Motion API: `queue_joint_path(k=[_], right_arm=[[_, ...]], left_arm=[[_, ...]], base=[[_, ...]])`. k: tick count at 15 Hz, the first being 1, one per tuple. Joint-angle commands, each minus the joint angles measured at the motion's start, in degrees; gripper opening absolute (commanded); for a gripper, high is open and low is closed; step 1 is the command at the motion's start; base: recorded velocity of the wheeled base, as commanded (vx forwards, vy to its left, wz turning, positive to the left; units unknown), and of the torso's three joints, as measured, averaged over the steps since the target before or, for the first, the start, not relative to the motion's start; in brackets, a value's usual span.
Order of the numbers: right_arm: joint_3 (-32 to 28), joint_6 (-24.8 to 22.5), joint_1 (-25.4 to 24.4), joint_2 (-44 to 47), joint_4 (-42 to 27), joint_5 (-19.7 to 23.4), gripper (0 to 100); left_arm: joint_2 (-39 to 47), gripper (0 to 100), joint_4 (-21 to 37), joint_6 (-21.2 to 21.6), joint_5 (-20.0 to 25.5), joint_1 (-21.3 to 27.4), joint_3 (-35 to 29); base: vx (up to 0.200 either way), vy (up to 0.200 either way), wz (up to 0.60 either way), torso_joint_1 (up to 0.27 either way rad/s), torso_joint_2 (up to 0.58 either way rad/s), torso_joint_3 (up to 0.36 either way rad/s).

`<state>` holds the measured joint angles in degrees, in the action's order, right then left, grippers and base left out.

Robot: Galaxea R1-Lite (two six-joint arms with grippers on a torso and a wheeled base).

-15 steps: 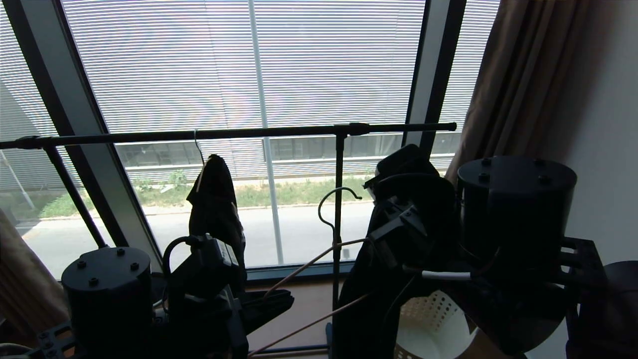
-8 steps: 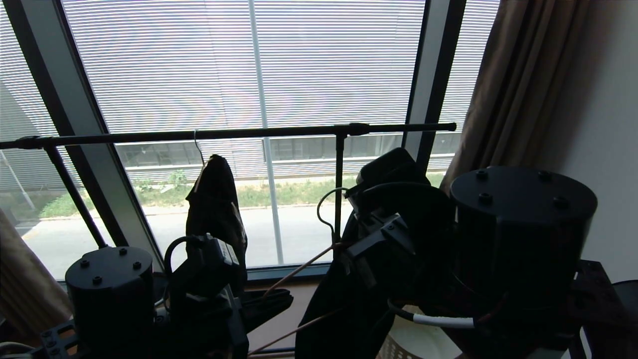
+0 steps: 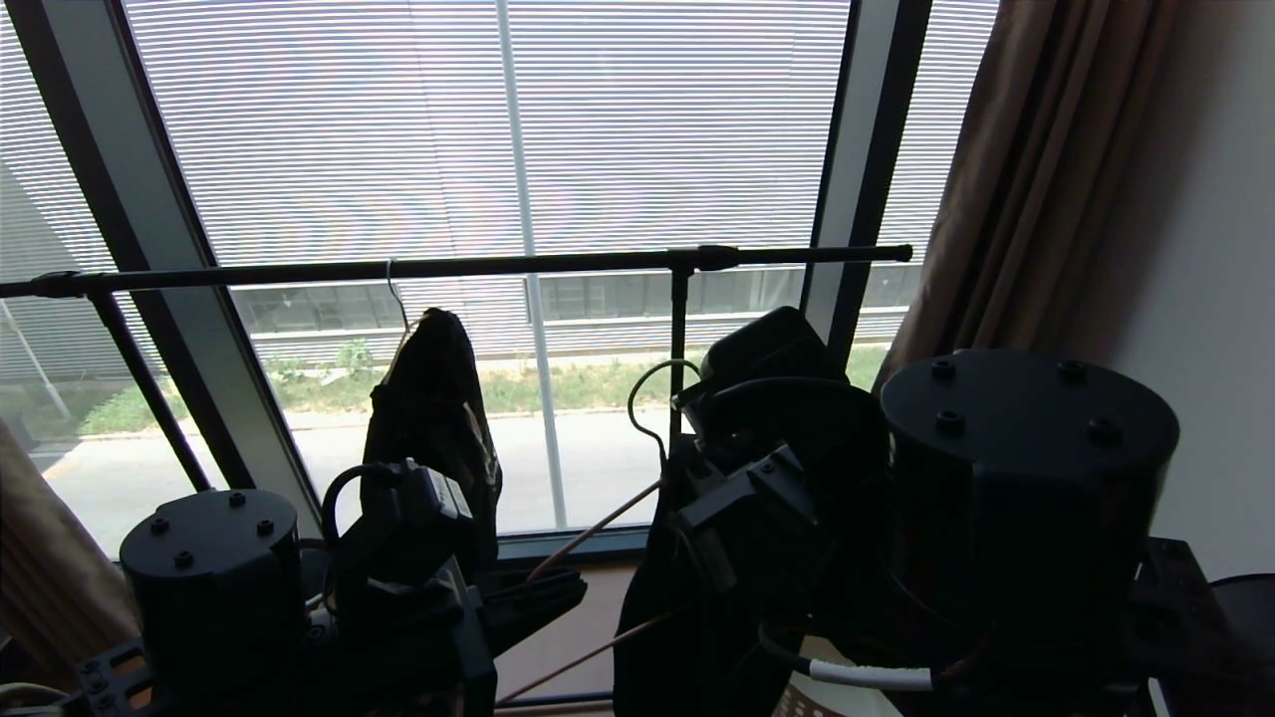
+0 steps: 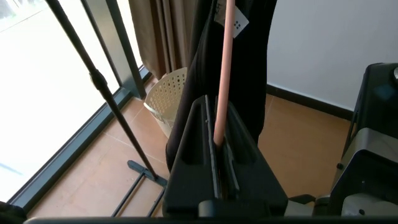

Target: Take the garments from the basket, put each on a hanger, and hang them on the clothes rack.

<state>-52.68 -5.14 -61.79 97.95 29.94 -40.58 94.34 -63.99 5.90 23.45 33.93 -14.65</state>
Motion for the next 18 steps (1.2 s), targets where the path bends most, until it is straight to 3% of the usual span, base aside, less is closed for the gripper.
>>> queue_joint_path(k=[1,4,18], right_arm=[[0.03,1.72,1.33,0.13,0.47,0.50,100],[0.20,3.04,5.90,-0.39,0.65,1.12,100],[0.73,2.77,5.90,-0.74,0.56,1.12,100]], left_arm=[[-0.12,0,-0.08,-0.01,0.01,0.00,0.15],[-0.12,0,-0.17,-0.01,0.01,0.09,0.24],[0.05,0,-2.37,-0.01,0.10,-2.20,0.24]], base=[[0.000,0.000,0.00,0.000,0.00,0.000],[0.000,0.000,0.00,0.000,0.00,0.000],[0.000,0.000,0.00,0.000,0.00,0.000]])
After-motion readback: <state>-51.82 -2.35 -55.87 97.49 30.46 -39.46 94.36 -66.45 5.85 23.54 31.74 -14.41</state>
